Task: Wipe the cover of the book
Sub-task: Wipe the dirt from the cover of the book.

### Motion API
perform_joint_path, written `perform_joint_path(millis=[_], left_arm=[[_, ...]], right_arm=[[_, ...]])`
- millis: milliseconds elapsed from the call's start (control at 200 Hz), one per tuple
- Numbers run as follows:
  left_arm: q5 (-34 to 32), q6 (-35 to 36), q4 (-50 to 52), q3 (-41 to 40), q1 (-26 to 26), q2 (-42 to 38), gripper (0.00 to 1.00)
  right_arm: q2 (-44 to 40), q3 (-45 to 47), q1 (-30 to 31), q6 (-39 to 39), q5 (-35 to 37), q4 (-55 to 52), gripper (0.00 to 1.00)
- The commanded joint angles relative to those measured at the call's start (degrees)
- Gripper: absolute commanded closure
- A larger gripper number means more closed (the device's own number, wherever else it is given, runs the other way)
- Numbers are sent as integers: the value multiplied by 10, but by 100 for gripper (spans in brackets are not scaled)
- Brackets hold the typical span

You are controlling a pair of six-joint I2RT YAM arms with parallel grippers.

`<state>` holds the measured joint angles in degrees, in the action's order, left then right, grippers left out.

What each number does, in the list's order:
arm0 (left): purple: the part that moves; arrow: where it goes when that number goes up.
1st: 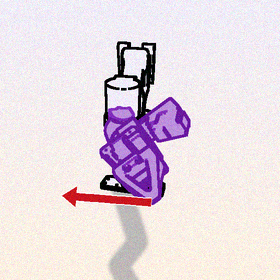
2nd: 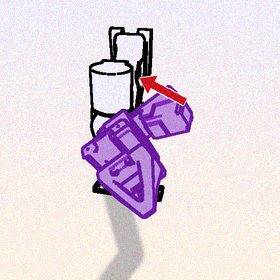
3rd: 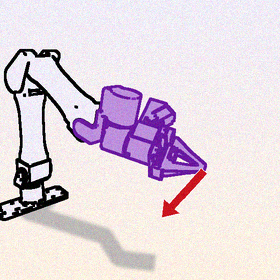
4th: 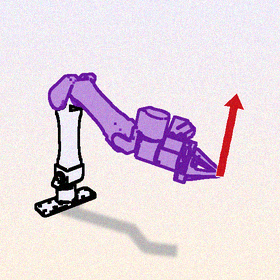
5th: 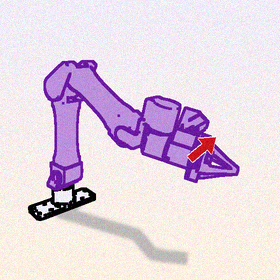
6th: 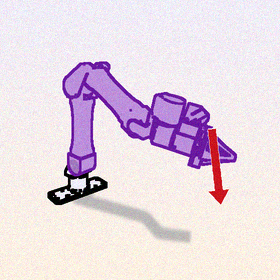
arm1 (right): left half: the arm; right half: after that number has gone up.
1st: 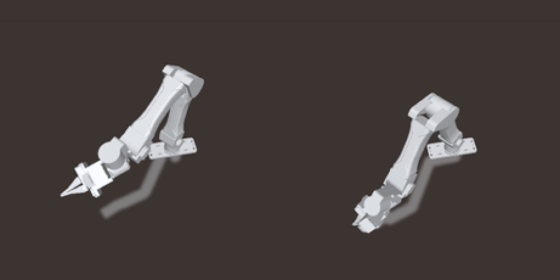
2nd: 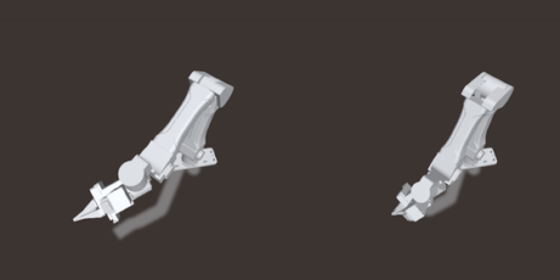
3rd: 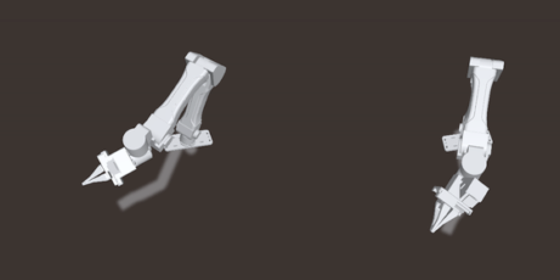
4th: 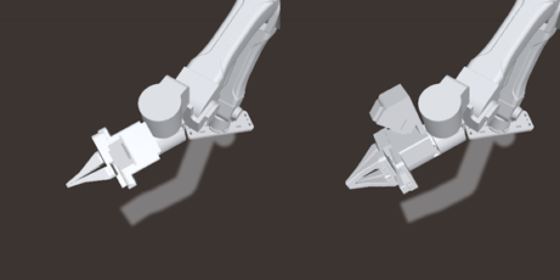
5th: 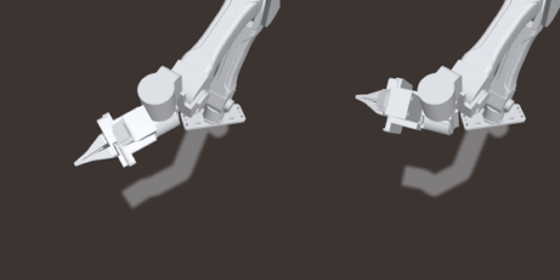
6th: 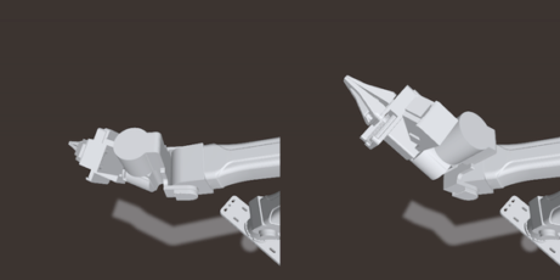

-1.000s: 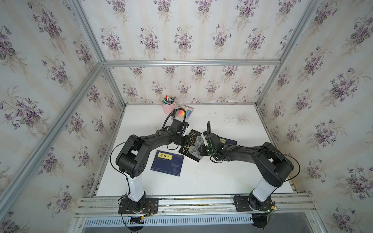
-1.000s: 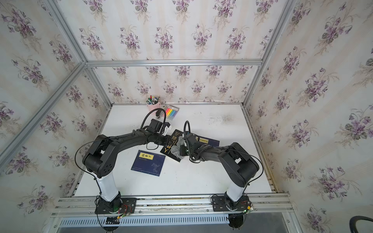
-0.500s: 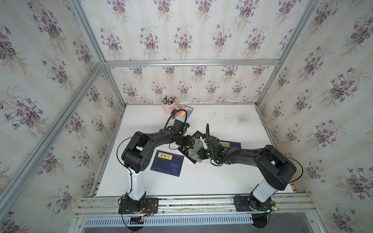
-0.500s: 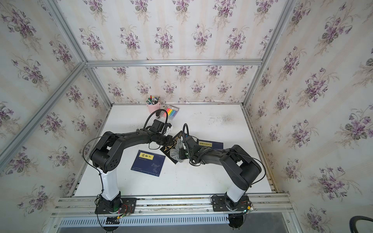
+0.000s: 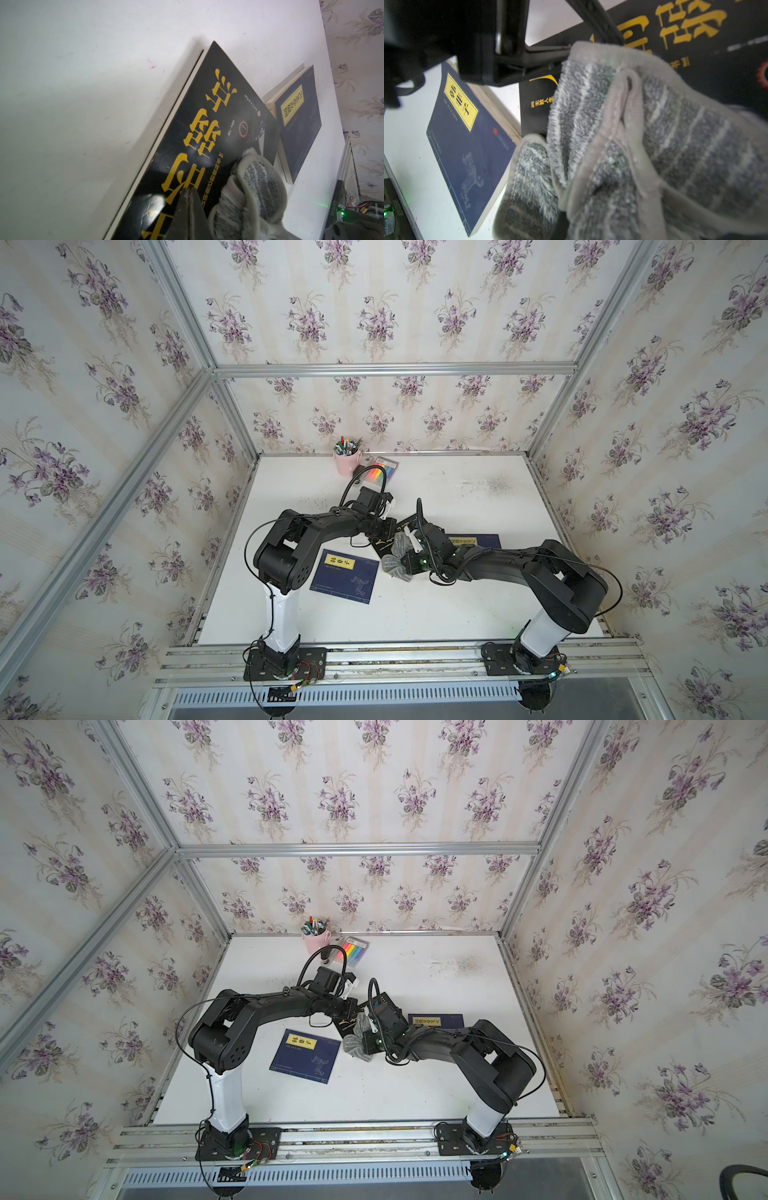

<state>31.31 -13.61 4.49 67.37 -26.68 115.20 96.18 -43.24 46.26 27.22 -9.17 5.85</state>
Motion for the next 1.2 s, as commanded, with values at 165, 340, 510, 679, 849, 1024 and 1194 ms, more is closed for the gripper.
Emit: perform_joint_path(millis=[165, 340, 510, 679, 849, 1024, 1194], left_arm=[[-65, -4, 66, -5, -1, 22, 100], [-64, -7, 64, -7, -1, 27, 100], [-64, -6, 64, -7, -1, 27, 100], [-63, -5, 62, -7, -1, 34, 100], [-62, -6, 58, -8, -1, 39, 100], [-65, -3, 60, -9, -1, 39, 100], [-67, -2, 62, -9, -2, 41, 100]], right_arm=[[25, -17, 32, 11, -42, -85, 100], [51, -34, 48, 28, -38, -72, 100], [38, -24, 40, 24, -4, -87, 100], [21, 5, 0, 21, -11, -77, 100], [11, 13, -45, 11, -26, -70, 100], [5, 6, -88, -2, -43, -70, 100], [12, -5, -131, -17, -59, -69, 100]])
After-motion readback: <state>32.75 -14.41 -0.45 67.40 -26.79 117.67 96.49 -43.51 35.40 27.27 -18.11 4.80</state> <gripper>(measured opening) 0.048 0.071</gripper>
